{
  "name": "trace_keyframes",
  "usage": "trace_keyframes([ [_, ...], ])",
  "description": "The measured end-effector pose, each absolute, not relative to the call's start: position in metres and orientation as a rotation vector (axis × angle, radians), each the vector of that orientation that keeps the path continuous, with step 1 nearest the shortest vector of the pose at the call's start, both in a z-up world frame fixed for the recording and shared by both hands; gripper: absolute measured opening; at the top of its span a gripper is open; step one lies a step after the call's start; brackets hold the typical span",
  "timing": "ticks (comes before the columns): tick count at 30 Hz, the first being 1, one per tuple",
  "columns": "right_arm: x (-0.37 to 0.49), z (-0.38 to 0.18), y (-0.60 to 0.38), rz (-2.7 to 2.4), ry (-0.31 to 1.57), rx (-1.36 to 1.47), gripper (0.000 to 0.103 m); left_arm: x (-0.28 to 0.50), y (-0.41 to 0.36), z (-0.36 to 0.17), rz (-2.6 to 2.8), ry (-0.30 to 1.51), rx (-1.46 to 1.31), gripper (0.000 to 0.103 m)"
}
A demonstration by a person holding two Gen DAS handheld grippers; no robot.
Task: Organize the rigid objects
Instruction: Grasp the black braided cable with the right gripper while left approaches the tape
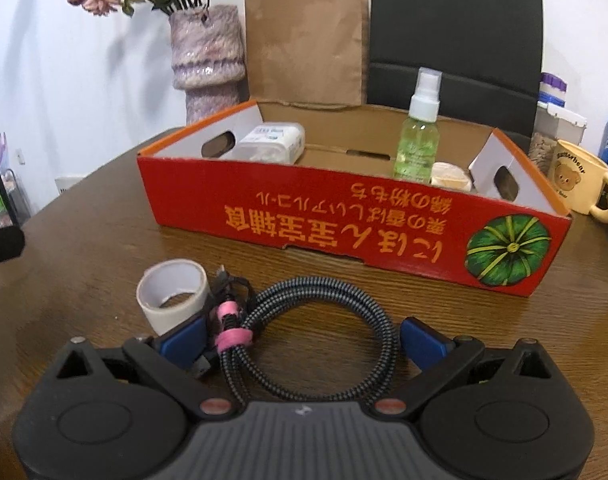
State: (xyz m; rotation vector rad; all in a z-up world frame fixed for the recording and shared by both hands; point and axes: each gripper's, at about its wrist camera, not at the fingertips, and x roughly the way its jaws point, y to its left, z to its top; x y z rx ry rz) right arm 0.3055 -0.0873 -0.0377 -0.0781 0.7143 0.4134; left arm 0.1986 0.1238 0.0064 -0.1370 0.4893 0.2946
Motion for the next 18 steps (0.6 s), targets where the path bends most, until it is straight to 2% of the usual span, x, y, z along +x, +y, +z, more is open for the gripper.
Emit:
trace_keyframes([
  [15,0.306,-0.039,-0.086,0.396,0.719,-0.090,0.103,0.199,0.119,0.005,0.269,0.501,-0.128,0.103],
  [17,0.303,-0.038,-0.090,0.397,0.713,-0.085,0.100,0.199,0.118,0.004,0.263,0.504,-0.126,0.103],
  [18,0.301,-0.038,-0.092,0.396,0.707,-0.084,0.094,0.199,0.118,0.004,0.260,0.506,-0.125,0.103],
])
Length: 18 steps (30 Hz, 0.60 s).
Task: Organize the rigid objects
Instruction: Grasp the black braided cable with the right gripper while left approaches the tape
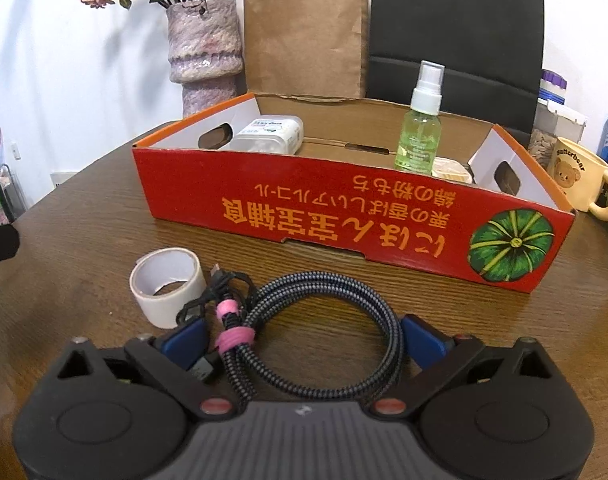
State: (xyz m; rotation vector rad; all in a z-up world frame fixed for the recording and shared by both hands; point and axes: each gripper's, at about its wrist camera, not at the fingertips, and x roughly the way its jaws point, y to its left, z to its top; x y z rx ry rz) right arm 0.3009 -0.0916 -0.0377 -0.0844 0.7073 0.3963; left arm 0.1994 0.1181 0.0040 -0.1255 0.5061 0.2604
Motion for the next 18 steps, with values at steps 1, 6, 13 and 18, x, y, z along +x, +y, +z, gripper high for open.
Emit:
trace_keyframes([
  [1,0.299,-0.037,-0.093,0.399,0.705,-0.086,0.093,0.200,0.118,0.004,0.258,0.507,-0.125,0.103],
  [6,0.289,-0.035,-0.099,0.398,0.696,-0.093,0.092,0.200,0.116,0.003,0.250,0.510,-0.120,0.103],
  [13,0.279,-0.027,-0.111,0.376,0.643,-0.075,0.091,0.202,0.112,0.000,0.240,0.515,-0.113,0.103],
  [18,0.272,-0.018,-0.131,0.362,0.614,-0.040,0.091,0.210,0.101,-0.008,0.209,0.529,-0.068,0.103],
])
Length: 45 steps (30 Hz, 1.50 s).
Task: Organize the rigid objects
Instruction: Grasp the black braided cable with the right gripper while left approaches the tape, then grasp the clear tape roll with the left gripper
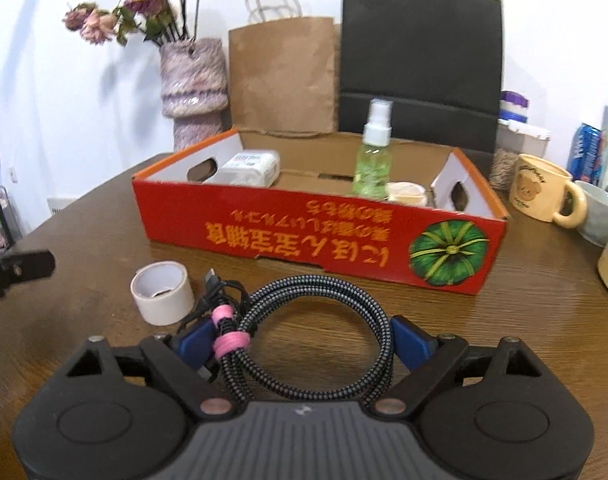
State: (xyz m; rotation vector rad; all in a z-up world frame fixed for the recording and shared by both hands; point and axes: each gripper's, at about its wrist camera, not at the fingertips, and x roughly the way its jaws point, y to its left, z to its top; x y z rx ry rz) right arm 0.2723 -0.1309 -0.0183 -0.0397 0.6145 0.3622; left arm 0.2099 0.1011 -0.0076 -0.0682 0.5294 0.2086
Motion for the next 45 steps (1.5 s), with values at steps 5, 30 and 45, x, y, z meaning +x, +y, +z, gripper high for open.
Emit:
trace_keyframes([
  [5,0.267,-0.012,-0.153,0.347,0.586,-0.012,0.091,0.220,0.090,-0.016,0.191,0.552,-0.040,0.103],
  [30,0.272,-0.017,-0.213,0.261,0.574,-0.008,0.091,0.301,0.017,-0.041,0.173,0.690,0.023,0.103],
  [45,0.273,-0.021,-0.210,0.235,0.576,-0.020,0.091,0.292,0.012,-0.039,0.123,0.659,0.008,0.044],
])
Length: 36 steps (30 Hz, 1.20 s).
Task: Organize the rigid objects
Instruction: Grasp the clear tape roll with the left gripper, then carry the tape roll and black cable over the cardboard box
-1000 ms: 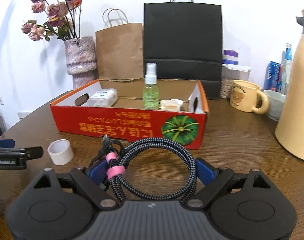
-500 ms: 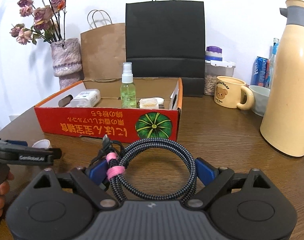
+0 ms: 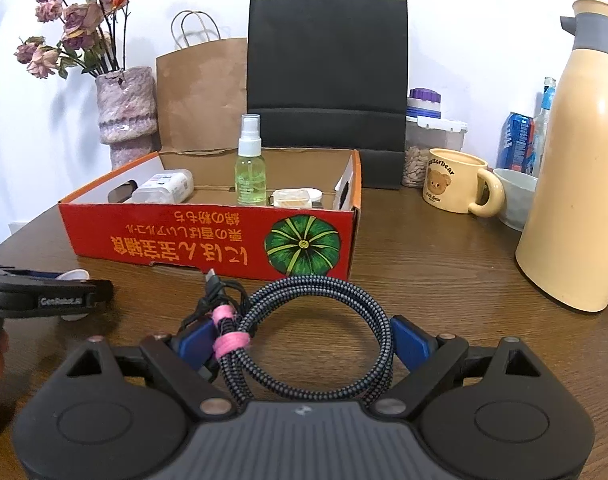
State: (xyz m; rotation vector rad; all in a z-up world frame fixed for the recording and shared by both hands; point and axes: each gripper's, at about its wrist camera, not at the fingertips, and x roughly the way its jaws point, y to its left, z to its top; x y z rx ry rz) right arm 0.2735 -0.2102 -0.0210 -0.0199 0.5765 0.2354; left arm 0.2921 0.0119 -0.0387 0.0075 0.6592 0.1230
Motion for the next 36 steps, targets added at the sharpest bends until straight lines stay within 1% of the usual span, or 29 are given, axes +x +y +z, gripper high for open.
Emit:
trace_keyframes([
  [9,0.269,-0.020,-0.209,0.236,0.552,-0.030,0.091,0.282,0.015,-0.038,0.178,0.651,-0.022,0.044],
  [21,0.250,-0.008,-0.208,0.266,0.497,-0.016,0.091,0.240,0.006,-0.018,0.117,0.560,-0.035,0.044],
  [36,0.228,0.019,-0.203,0.297,0.425,-0.008,0.091,0.211,0.009,0.027,0.056,0.455,-0.102,0.044],
])
